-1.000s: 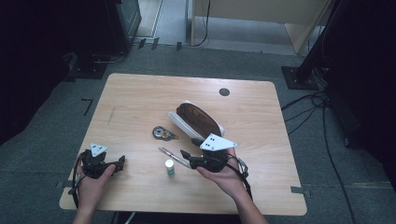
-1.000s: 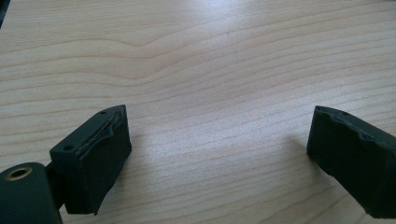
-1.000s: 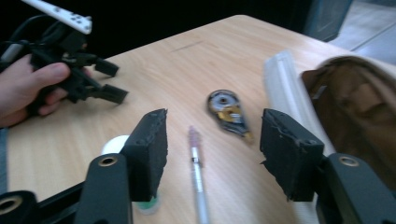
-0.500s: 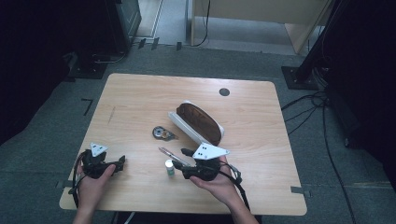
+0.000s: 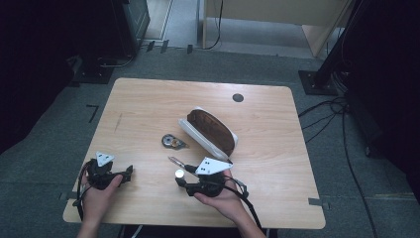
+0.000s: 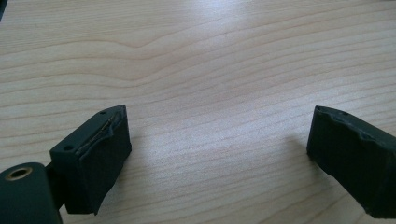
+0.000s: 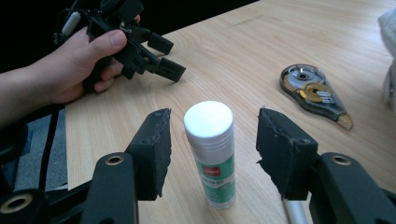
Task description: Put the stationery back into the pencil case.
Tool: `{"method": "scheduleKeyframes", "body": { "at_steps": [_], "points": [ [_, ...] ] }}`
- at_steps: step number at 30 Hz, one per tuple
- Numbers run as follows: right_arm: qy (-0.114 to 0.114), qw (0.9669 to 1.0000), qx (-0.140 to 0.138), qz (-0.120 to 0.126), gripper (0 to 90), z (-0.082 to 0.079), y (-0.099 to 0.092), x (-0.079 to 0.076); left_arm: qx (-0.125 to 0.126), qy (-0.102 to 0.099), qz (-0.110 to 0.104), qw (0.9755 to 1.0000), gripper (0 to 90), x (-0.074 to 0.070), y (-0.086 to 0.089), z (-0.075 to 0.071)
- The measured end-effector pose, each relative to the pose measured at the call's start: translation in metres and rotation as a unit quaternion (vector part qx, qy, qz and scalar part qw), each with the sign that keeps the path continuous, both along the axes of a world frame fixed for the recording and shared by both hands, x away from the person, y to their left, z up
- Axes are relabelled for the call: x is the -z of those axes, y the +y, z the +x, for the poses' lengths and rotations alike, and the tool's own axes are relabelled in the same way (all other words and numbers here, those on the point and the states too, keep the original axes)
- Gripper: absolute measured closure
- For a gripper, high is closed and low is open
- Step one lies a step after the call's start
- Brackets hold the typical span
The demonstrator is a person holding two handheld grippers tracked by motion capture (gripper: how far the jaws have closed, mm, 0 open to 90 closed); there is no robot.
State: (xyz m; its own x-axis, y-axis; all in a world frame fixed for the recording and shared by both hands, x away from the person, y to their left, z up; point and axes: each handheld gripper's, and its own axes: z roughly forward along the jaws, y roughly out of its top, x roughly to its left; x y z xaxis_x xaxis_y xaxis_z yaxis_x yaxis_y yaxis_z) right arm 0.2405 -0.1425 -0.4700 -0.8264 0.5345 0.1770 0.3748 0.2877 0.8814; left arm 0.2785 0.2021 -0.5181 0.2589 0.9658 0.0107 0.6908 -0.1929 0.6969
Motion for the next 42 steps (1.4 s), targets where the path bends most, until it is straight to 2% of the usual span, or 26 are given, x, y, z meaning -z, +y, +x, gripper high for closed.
{"method": "scheduleKeyframes", "body": {
  "at_steps": [5, 12, 18, 20, 22, 23, 25, 28, 35, 42],
  "points": [
    [-0.001, 0.9999, 0.004, -0.013, 46.0, 0.001, 0.006, 0.006, 0.002, 0.0, 0.0, 1.0, 6.2, 0.0, 0.0, 0.0],
    [-0.018, 0.9994, 0.006, -0.028, 47.0, 0.001, 0.014, 0.014, 0.003, 0.0, 0.001, 1.0, 6.2, 0.0, 0.0, 0.0],
    [-0.022, 0.9994, 0.006, -0.024, 53.1, 0.0, 0.014, 0.019, 0.002, 0.0, 0.001, 1.0, 6.3, 0.0, 0.0, 0.0],
    [-0.03, 0.9992, -0.002, -0.026, 53.8, -0.001, 0.014, 0.021, 0.002, 0.0, 0.001, 1.0, 6.2, 0.0, 0.0, 0.0],
    [-0.047, 0.9981, -0.005, -0.038, 56.3, -0.003, 0.015, 0.024, 0.002, 0.0, 0.001, 1.0, 6.3, 0.0, 0.0, 0.0],
    [-0.047, 0.9981, -0.005, -0.038, 56.3, -0.003, 0.015, 0.024, 0.002, 0.0, 0.001, 1.0, 6.3, 0.0, 0.0, 0.0],
    [-0.053, 0.9978, -0.001, -0.04, 64.4, -0.002, 0.014, 0.026, 0.002, 0.0, 0.001, 1.0, 6.3, 0.0, 0.0, 0.0],
    [-0.058, 0.9974, -0.001, -0.043, 65.1, -0.003, 0.014, 0.025, 0.002, 0.0, 0.001, 1.0, 6.2, 0.0, 0.0, 0.0],
    [-0.045, 0.9986, 0.008, -0.028, 65.4, -0.001, 0.01, 0.023, 0.002, 0.0, 0.001, 1.0, 6.2, 0.0, 0.0, 0.0],
    [-0.049, 0.9986, 0.016, -0.014, 65.4, 0.0, 0.003, 0.013, 0.002, 0.0, 0.001, 1.0, 6.2, 0.0, 0.0, 0.0]
  ]
}}
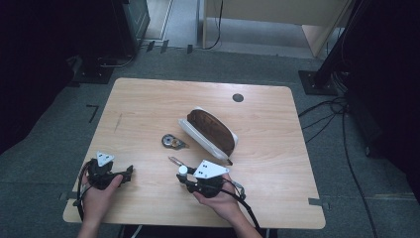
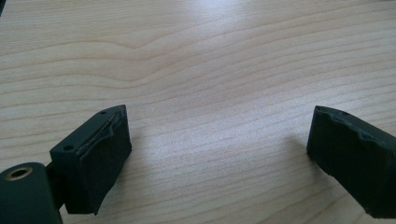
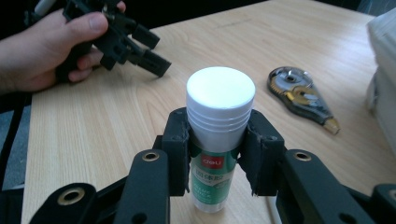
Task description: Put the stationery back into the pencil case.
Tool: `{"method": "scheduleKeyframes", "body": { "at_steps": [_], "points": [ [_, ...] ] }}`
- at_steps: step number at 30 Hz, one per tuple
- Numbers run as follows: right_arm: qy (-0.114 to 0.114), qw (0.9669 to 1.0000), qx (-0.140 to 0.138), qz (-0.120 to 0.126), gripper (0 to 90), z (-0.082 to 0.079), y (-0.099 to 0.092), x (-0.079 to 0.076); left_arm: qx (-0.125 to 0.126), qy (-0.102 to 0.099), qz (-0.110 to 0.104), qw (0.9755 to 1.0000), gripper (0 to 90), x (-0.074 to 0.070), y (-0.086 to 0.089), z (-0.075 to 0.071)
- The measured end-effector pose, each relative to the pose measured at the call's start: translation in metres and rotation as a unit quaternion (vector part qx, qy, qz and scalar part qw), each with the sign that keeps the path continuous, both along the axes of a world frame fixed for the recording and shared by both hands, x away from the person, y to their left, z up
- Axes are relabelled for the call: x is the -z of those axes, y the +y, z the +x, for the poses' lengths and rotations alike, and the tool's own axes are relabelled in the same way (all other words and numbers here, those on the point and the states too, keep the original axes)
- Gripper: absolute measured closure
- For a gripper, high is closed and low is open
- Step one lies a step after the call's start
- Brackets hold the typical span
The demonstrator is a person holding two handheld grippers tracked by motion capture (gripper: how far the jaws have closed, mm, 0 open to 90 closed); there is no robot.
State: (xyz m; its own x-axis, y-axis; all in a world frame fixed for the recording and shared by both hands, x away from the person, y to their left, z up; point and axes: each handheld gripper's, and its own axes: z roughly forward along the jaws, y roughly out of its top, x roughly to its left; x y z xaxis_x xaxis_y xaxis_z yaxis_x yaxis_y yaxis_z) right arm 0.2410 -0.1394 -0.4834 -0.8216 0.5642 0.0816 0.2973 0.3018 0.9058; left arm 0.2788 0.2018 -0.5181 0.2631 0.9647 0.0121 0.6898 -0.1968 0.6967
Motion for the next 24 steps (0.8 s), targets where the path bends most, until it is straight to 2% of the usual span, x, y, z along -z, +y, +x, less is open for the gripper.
{"method": "scheduleKeyframes", "body": {
  "at_steps": [8, 15, 20, 24],
  "points": [
    [-0.007, 0.9999, 0.01, 0.009, 65.5, 0.001, -0.012, -0.02, 0.0, 0.0, 0.0, 1.0, 6.2, 0.0, 0.0, 0.0],
    [-0.002, 0.9991, 0.027, 0.034, 65.5, 0.005, -0.033, -0.04, 0.0, 0.0, 0.0, 1.0, 6.2, 0.0, 0.0, 0.0],
    [-0.007, 0.9987, 0.039, 0.031, 65.5, 0.007, -0.043, -0.052, 0.0, 0.0, 0.0, 1.0, 6.2, 0.0, 0.0, 0.0],
    [-0.008, 0.9981, 0.048, 0.038, 65.5, 0.01, -0.052, -0.063, 0.0, 0.0, 0.0, 1.0, 6.3, 0.0, 0.0, 0.0]
  ]
}}
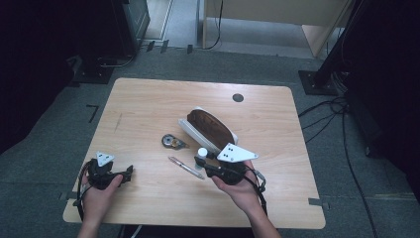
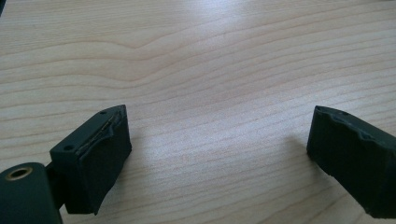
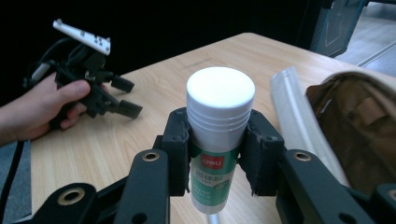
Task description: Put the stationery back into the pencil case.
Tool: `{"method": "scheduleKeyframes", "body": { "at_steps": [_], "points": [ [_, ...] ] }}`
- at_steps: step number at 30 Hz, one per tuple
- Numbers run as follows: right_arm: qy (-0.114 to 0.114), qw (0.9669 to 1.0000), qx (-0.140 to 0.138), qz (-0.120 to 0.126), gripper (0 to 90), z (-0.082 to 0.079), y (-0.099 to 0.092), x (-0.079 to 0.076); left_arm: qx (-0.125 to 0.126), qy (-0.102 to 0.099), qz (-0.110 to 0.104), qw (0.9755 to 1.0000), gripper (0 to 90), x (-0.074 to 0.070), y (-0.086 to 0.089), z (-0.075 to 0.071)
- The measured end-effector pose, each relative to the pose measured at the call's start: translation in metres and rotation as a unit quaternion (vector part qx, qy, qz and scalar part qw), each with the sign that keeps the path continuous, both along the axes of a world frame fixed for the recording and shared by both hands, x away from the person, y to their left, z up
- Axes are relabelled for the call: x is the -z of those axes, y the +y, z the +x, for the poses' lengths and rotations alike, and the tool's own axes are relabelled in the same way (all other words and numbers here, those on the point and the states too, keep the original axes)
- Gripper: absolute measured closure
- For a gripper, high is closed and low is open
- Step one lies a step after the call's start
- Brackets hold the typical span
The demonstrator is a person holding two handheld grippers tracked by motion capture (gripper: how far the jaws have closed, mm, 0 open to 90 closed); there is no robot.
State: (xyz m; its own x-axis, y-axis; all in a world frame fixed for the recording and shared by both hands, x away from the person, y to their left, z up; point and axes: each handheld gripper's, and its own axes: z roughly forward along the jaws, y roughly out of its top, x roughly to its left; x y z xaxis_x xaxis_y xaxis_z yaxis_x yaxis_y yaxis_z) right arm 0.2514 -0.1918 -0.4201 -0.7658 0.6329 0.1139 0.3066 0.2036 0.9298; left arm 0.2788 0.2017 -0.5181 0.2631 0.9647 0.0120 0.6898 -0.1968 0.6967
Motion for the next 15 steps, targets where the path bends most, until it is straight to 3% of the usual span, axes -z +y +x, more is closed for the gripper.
{"method": "scheduleKeyframes", "body": {
  "at_steps": [15],
  "points": [
    [-0.01, 0.9995, 0.026, 0.016, 65.5, 0.007, -0.029, -0.029, 0.0, 0.0, 0.0, 1.0, 6.2, 0.0, 0.0, 0.0]
  ]
}}
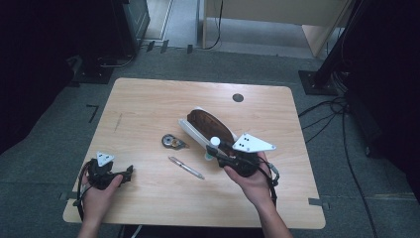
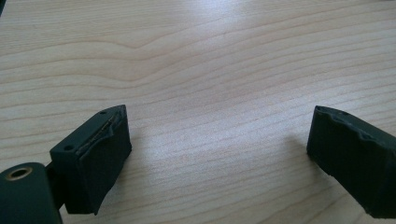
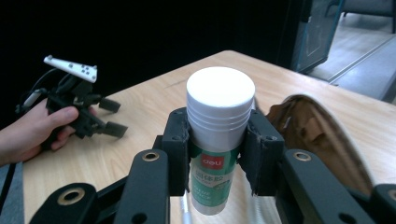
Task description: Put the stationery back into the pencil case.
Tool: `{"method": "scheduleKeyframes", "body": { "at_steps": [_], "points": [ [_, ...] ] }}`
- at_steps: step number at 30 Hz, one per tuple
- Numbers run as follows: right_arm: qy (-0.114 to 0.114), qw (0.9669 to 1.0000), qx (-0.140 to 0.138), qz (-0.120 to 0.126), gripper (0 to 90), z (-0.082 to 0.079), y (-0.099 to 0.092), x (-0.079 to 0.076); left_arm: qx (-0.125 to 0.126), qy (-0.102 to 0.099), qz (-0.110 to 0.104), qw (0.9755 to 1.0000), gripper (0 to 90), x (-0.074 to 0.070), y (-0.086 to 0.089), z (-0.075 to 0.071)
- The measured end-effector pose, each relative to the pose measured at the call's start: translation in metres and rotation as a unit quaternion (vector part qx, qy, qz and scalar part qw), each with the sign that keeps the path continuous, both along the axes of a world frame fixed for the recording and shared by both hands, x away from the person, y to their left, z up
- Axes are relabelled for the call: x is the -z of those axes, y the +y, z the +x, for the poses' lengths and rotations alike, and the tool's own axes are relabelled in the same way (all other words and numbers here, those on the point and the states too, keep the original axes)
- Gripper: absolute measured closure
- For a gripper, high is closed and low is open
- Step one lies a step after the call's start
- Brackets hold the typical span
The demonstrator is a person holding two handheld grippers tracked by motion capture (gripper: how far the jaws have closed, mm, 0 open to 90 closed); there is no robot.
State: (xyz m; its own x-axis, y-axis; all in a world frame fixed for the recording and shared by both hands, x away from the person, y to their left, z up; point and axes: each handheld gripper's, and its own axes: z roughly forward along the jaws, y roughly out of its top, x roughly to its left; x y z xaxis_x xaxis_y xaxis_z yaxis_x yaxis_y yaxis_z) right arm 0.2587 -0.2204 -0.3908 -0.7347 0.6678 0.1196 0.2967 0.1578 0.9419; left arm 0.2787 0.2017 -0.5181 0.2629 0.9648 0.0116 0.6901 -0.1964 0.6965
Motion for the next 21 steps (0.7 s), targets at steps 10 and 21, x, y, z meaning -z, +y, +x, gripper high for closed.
{"method": "scheduleKeyframes", "body": {
  "at_steps": [10, 21],
  "points": [
    [-0.007, 0.9998, 0.014, 0.009, 65.5, 0.007, -0.015, -0.013, 0.0, 0.0, 0.0, 1.0, 6.3, 0.0, 0.0, 0.0],
    [-0.017, 0.9983, 0.051, 0.024, 65.5, 0.026, -0.033, -0.027, 0.0, 0.0, 0.0, 1.0, 6.2, 0.0, 0.0, 0.0]
  ]
}}
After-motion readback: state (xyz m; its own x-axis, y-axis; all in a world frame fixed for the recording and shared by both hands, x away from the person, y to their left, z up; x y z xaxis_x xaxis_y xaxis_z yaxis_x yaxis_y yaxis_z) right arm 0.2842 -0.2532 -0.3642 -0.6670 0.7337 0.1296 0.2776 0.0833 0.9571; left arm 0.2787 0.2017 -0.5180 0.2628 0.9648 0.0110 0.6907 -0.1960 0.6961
